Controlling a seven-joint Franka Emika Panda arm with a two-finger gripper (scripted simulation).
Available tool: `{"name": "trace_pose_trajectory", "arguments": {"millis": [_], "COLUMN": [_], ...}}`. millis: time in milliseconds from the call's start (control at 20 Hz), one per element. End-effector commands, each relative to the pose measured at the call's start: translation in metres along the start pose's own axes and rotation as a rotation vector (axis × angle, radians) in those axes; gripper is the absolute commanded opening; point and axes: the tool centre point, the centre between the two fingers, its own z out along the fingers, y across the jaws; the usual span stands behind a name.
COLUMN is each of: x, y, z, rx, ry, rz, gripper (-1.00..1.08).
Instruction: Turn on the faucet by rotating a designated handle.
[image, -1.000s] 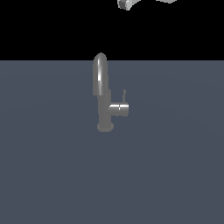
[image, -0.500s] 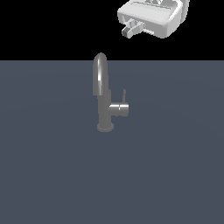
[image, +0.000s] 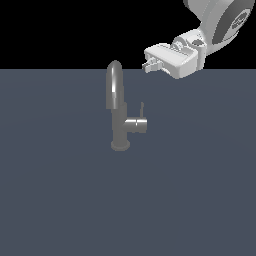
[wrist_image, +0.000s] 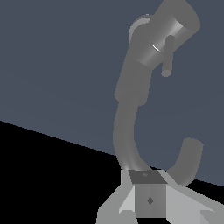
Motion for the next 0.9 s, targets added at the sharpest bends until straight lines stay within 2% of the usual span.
{"name": "trace_pose_trajectory", "arguments": {"millis": [0, 450, 850], "x": [0.022, 0.089, 0.119], "y": [-0.001, 0.002, 0.006], "z": [0.004, 0.027, 0.045], "rx": [0.055, 0.225, 0.308], "ry": [-0.059, -0.237, -0.323], "rz": [0.059, 0.241, 0.330], "gripper": [-1.00, -1.00, -1.00]}}
